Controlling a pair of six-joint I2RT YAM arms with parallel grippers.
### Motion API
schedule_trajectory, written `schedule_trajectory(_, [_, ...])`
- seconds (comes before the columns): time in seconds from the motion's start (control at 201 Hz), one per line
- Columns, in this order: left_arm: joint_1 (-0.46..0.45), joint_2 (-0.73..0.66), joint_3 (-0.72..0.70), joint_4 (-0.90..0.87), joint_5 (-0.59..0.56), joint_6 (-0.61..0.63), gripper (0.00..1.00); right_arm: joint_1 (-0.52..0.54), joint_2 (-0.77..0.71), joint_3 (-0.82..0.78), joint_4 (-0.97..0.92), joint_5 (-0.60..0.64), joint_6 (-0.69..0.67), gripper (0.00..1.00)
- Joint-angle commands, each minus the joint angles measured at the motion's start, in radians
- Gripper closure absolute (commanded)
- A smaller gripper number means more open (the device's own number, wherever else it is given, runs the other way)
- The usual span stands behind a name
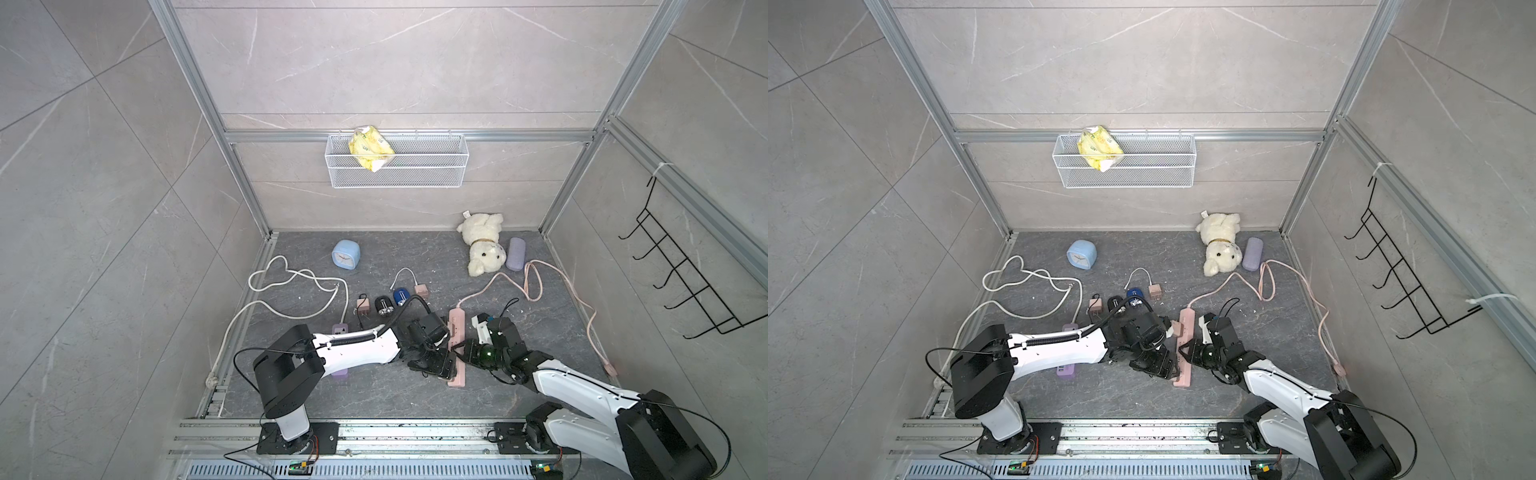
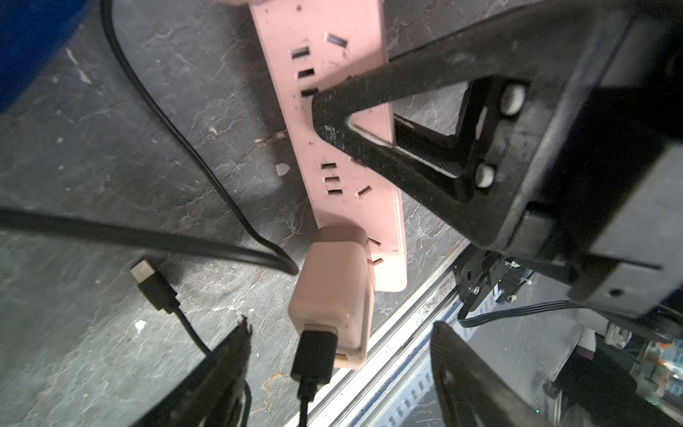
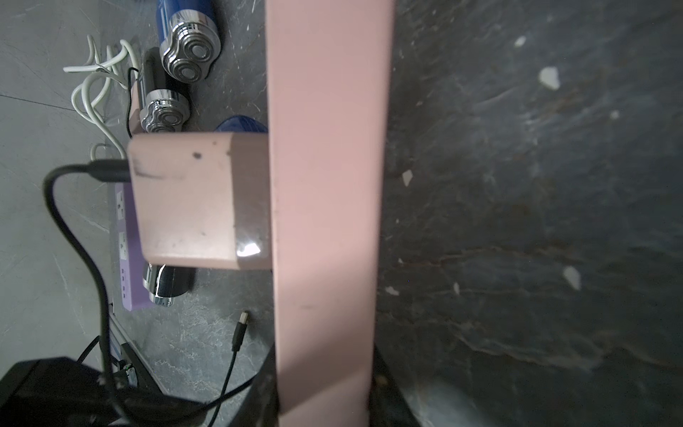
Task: Unplug the electric shaver
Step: Remove the plug from the socket.
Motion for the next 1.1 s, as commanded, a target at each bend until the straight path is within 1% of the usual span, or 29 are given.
schedule_trajectory(0.0, [-0.003, 0.017, 0.015, 0.019, 0.004, -0.012, 0.3, 0.003, 0.005, 0.009, 0.045, -0.012, -0.006, 1.0])
schedule_trajectory(0.144, [-0.003, 0.023, -0.007, 0.057, 0.019, -0.03, 0.35, 0.003, 0.008, 0.006, 0.048, -0.01, -0.005, 1.0])
schedule_trajectory(0.473, [-0.003, 0.033, -0.043, 0.127, 0.05, -0.062, 0.43, 0.003, 0.008, 0.004, 0.051, -0.006, -0.003, 1.0])
schedule_trajectory(0.627, [-0.003, 0.031, -0.046, 0.134, 0.057, -0.062, 0.52, 0.003, 0.012, 0.004, 0.053, -0.003, -0.004, 1.0])
schedule_trajectory(0.682, [-0.003, 0.031, -0.05, 0.144, 0.067, -0.063, 0.58, 0.003, 0.011, 0.004, 0.054, -0.002, -0.005, 1.0])
schedule_trajectory(0.896, [-0.004, 0.028, -0.069, 0.223, 0.118, -0.084, 0.67, 0.003, 0.003, -0.007, 0.08, 0.001, -0.007, 1.0])
schedule_trajectory(0.956, [-0.004, 0.03, -0.07, 0.226, 0.124, -0.085, 0.69, 0.003, 0.005, -0.006, 0.082, -0.001, -0.009, 1.0])
schedule_trajectory(1.045, [-0.004, 0.024, -0.075, 0.228, 0.127, -0.084, 0.76, 0.003, 0.005, -0.005, 0.083, 0.001, -0.01, 1.0])
schedule_trajectory(1.1, [-0.003, 0.022, -0.077, 0.231, 0.129, -0.085, 0.77, 0.004, 0.003, -0.003, 0.083, 0.007, -0.009, 1.0])
